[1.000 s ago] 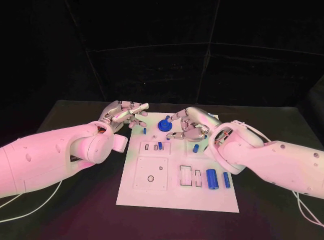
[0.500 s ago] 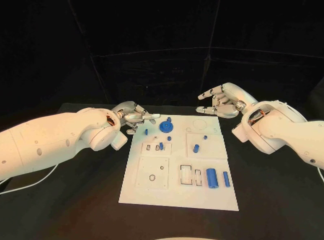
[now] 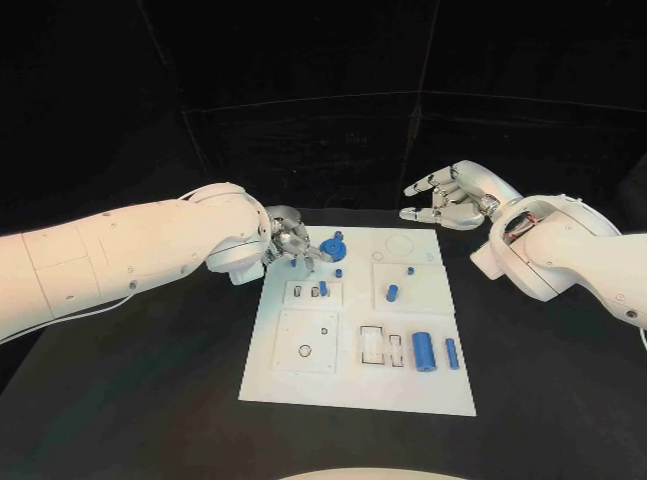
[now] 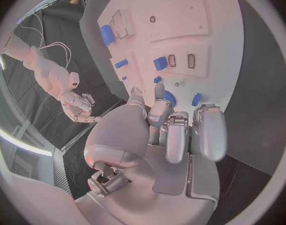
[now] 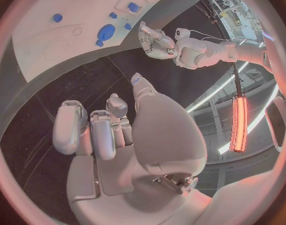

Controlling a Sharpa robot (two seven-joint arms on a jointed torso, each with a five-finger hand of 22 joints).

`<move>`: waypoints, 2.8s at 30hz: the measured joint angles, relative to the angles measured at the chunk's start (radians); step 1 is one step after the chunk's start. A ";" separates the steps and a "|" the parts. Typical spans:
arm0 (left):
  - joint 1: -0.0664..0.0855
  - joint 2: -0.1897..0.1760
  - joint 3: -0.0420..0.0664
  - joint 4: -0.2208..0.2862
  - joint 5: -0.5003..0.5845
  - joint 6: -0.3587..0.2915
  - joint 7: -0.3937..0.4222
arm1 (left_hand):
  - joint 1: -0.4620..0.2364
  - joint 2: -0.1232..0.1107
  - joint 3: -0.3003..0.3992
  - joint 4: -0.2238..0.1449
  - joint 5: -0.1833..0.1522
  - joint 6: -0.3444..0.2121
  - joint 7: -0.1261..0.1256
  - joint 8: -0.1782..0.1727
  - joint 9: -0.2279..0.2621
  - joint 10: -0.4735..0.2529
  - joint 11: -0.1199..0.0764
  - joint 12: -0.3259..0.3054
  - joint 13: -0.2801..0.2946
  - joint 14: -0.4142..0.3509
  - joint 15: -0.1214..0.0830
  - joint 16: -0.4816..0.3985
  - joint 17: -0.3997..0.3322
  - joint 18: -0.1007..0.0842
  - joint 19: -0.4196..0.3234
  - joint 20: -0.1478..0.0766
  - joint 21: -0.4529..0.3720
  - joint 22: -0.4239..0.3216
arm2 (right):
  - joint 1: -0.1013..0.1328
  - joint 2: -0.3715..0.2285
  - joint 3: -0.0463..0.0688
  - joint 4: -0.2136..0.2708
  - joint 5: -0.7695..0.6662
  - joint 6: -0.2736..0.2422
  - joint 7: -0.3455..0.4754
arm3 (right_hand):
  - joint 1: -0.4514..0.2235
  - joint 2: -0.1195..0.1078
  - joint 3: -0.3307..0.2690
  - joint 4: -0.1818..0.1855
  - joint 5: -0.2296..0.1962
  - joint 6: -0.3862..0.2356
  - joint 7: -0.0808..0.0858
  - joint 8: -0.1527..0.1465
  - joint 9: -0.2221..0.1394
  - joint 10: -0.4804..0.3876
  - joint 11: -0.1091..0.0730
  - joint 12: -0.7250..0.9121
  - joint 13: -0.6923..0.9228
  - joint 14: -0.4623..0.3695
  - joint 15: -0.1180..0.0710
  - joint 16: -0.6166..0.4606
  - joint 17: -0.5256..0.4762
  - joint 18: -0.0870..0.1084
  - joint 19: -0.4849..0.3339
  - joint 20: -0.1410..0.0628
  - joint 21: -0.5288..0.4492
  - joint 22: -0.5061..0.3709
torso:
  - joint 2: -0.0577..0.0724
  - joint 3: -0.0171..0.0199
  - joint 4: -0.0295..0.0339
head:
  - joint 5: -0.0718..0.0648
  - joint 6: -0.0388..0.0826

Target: Assemble the parts on the task board

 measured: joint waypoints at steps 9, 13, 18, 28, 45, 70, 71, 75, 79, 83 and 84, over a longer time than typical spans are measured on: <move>0.011 0.052 -0.016 -0.029 -0.044 0.065 -0.050 | -0.005 0.005 -0.015 0.009 0.000 -0.011 -0.004 0.024 0.033 0.000 0.000 0.013 0.021 0.000 0.000 0.000 0.000 -0.001 0.000 0.000 0.022 0.022 | 0.000 0.007 0.000 -0.008 -0.001 0.009 -0.022 | 0.005 0.005 -0.008 0.003 0.017 0.000 0.000 0.004 0.000 -0.002 -0.002 -0.001 -0.003 0.000 0.000 -0.004 0.000 0.000 0.000 0.000 -0.004 -0.004 | 0.001 -0.0010 -0.0007 | -0.004 -0.008; 0.012 0.067 -0.022 -0.043 -0.051 0.084 -0.059 | -0.009 0.009 -0.025 0.013 0.000 -0.018 -0.004 0.031 0.045 0.002 -0.002 0.014 0.025 0.000 0.000 0.000 0.000 0.000 0.000 0.000 0.022 0.022 | 0.000 0.009 0.000 -0.010 -0.001 0.011 -0.027 | 0.005 0.005 -0.008 0.003 0.017 0.000 0.000 0.004 0.000 -0.004 -0.004 -0.001 -0.004 0.000 0.000 -0.004 0.000 0.000 0.000 0.000 -0.004 -0.004 | 0.001 -0.0013 -0.0002 | -0.004 -0.012; 0.013 0.088 -0.027 -0.065 -0.058 0.106 -0.067 | -0.009 0.009 -0.029 0.017 0.000 -0.018 -0.004 0.035 0.053 0.004 -0.004 0.015 0.028 -0.004 -0.004 0.000 0.000 0.000 0.000 0.000 0.026 0.022 | 0.000 0.013 0.000 -0.014 -0.001 0.014 -0.033 | 0.005 0.005 -0.008 0.003 0.017 0.000 0.000 0.004 0.000 -0.004 -0.004 -0.005 -0.005 0.000 0.000 -0.004 0.000 0.000 0.000 0.000 -0.004 -0.006 | 0.001 -0.0023 0.0010 | -0.003 -0.015; 0.013 0.116 -0.041 -0.095 -0.068 0.132 -0.074 | -0.009 0.009 -0.031 0.020 0.000 -0.021 -0.007 0.039 0.060 0.004 -0.004 0.020 0.032 -0.004 -0.003 0.000 0.000 0.000 0.000 0.000 0.031 0.022 | 0.001 0.019 0.000 -0.019 -0.001 0.018 -0.038 | 0.005 0.005 -0.013 0.002 0.022 0.000 0.000 0.004 0.000 -0.007 0.000 -0.010 -0.013 0.000 0.000 -0.011 0.000 0.000 -0.004 0.004 -0.004 -0.011 | 0.002 -0.0028 0.0003 | -0.002 -0.021; 0.010 0.145 -0.061 -0.127 -0.078 0.172 -0.080 | -0.004 0.015 -0.036 0.014 0.000 -0.029 -0.007 0.054 0.083 0.004 -0.004 0.020 0.035 -0.004 -0.003 0.000 0.000 0.000 0.000 0.000 0.031 0.022 | 0.001 0.029 0.000 -0.026 -0.004 0.025 -0.040 | 0.011 0.010 -0.021 0.010 0.047 0.000 0.000 0.004 0.000 -0.011 -0.004 -0.017 -0.021 0.000 0.000 -0.016 0.001 0.000 -0.007 0.000 -0.008 -0.014 | 0.002 -0.0027 0.0006 | -0.002 -0.036; 0.008 0.165 -0.064 -0.131 -0.068 0.182 -0.082 | 0.077 0.055 0.018 -0.058 0.000 -0.059 -0.009 0.075 0.134 0.007 -0.007 0.020 0.042 0.000 -0.007 0.000 0.000 0.000 0.003 -0.003 0.038 0.021 | 0.001 0.044 0.000 -0.038 -0.007 0.032 -0.042 | 0.014 0.014 -0.027 0.011 0.058 0.003 -0.004 0.007 0.000 -0.011 -0.003 -0.020 -0.022 0.000 0.000 -0.016 0.000 0.000 -0.007 0.000 -0.012 -0.017 | 0.002 -0.0012 0.0017 | -0.001 -0.045; 0.008 0.165 -0.064 -0.131 -0.066 0.182 -0.082 | 0.089 0.059 0.027 -0.066 0.000 -0.059 -0.009 0.075 0.137 0.008 -0.007 0.020 0.042 0.000 -0.007 0.000 0.000 0.000 0.003 -0.003 0.038 0.021 | 0.001 0.045 0.000 -0.039 -0.007 0.033 -0.042 | 0.014 0.014 -0.027 0.011 0.061 0.004 -0.004 0.007 0.000 -0.011 -0.004 -0.020 -0.022 0.000 0.000 -0.016 0.000 0.000 -0.007 0.000 -0.012 -0.017 | 0.002 -0.0012 0.0017 | -0.001 -0.046; 0.008 0.165 -0.064 -0.131 -0.060 0.183 -0.082 | 0.128 0.070 0.056 -0.101 0.000 -0.068 -0.011 0.075 0.144 0.008 -0.007 0.020 0.041 0.000 -0.007 0.000 0.000 0.000 0.003 -0.003 0.038 0.021 | 0.001 0.046 0.000 -0.040 -0.007 0.035 -0.042 | 0.014 0.014 -0.027 0.011 0.064 0.004 -0.004 0.007 0.000 -0.011 -0.003 -0.020 -0.023 0.000 0.000 -0.016 0.000 0.000 -0.007 0.000 -0.012 -0.017 | 0.002 -0.0012 0.0017 | -0.001 -0.048; 0.008 0.166 -0.064 -0.130 -0.053 0.186 -0.082 | 0.150 0.073 0.083 -0.127 0.000 -0.077 -0.012 0.075 0.149 0.007 -0.007 0.020 0.038 0.000 -0.007 0.000 0.000 0.000 0.003 -0.003 0.038 0.021 | 0.001 0.048 0.000 -0.042 -0.007 0.036 -0.042 | 0.014 0.014 -0.027 0.011 0.064 0.004 -0.004 0.007 0.000 -0.011 -0.003 -0.020 -0.022 0.000 0.000 -0.016 0.000 0.000 -0.007 0.000 -0.012 -0.016 | 0.001 -0.0012 0.0017 | -0.002 -0.050; 0.009 0.166 -0.063 -0.130 -0.046 0.190 -0.082 | 0.168 0.073 0.099 -0.149 -0.001 -0.077 -0.012 0.074 0.150 0.004 -0.011 0.015 0.035 -0.003 -0.010 0.000 0.000 0.000 0.003 -0.003 0.038 0.021 | 0.001 0.049 0.000 -0.043 -0.007 0.038 -0.043 | 0.019 0.019 -0.027 0.011 0.069 0.004 -0.004 0.007 0.000 -0.011 -0.003 -0.020 -0.022 0.000 0.000 -0.016 0.000 0.000 -0.007 0.000 -0.012 -0.016 | 0.002 -0.0008 0.0017 | -0.002 -0.051; 0.009 0.166 -0.063 -0.130 -0.045 0.191 -0.082 | 0.173 0.073 0.105 -0.155 -0.001 -0.079 -0.014 0.071 0.151 0.004 -0.011 0.011 0.034 -0.004 -0.011 0.000 0.000 0.000 0.003 -0.003 0.038 0.021 | 0.001 0.049 0.000 -0.043 -0.007 0.038 -0.043 | 0.019 0.018 -0.027 0.011 0.069 0.004 -0.004 0.007 0.000 -0.011 -0.003 -0.020 -0.022 0.000 0.000 -0.016 0.000 0.000 -0.007 0.000 -0.012 -0.016 | 0.001 -0.0007 0.0017 | -0.002 -0.051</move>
